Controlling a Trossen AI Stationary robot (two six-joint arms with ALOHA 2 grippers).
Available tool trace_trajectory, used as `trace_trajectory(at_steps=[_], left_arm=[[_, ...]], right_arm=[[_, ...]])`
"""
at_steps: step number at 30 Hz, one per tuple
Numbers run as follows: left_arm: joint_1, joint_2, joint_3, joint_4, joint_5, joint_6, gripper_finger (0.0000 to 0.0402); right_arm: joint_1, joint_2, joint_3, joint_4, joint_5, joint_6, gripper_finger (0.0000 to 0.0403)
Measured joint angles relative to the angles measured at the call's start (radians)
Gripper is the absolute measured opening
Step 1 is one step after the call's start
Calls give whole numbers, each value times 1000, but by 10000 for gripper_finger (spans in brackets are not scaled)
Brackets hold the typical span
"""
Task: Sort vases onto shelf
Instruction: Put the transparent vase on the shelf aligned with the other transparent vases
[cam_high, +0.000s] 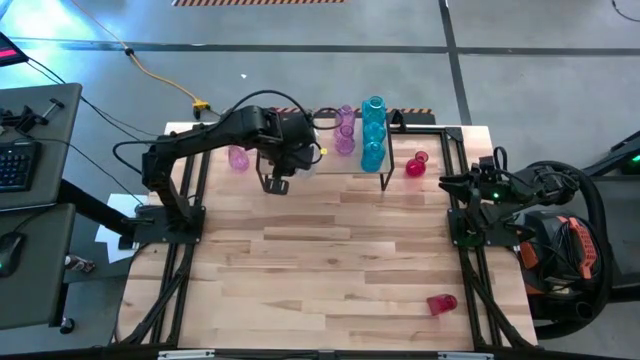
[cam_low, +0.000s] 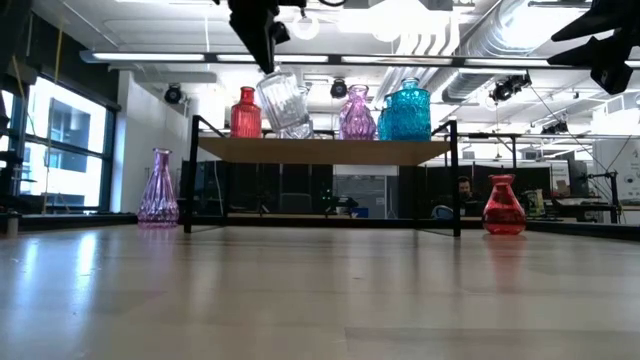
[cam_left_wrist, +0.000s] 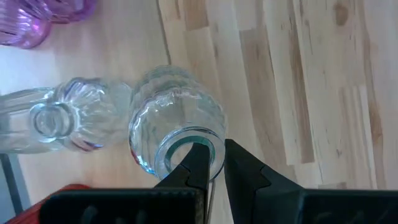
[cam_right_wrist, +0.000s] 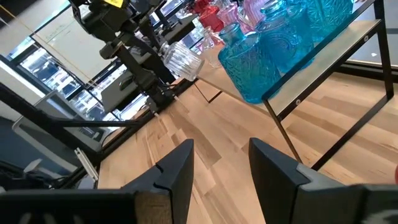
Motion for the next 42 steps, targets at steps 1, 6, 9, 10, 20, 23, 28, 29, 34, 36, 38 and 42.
trace_trajectory(at_steps=[1, 6, 9, 10, 20, 23, 28, 29, 34, 36, 38, 42], left_arm=[[0, 4, 0, 4, 1, 2, 19], [-1, 10, 0, 16, 3, 81, 19], [-1, 16, 0, 22, 4, 112, 19], [0, 19, 0, 23, 4, 121, 19], [24, 22, 0, 31, -1, 166, 19], [37, 22, 0, 31, 0, 166, 19], [50, 22, 0, 31, -3, 166, 19], [50, 22, 0, 31, -3, 166, 19], [44, 22, 0, 29, 3, 161, 19], [41, 22, 0, 22, 3, 153, 19], [40, 21, 0, 3, 3, 143, 19], [44, 20, 0, -6, 3, 148, 19]], right_arm=[[0, 0, 0, 0, 0, 0, 136], [0, 0, 0, 0, 0, 0, 136], [0, 0, 0, 0, 0, 0, 136], [0, 0, 0, 0, 0, 0, 136], [0, 0, 0, 0, 0, 0, 136], [0, 0, 0, 0, 0, 0, 136], [0, 0, 0, 0, 0, 0, 136], [0, 0, 0, 0, 0, 0, 136], [0, 0, 0, 0, 0, 0, 136], [0, 0, 0, 0, 0, 0, 136], [0, 0, 0, 0, 0, 0, 136], [0, 0, 0, 0, 0, 0, 136]])
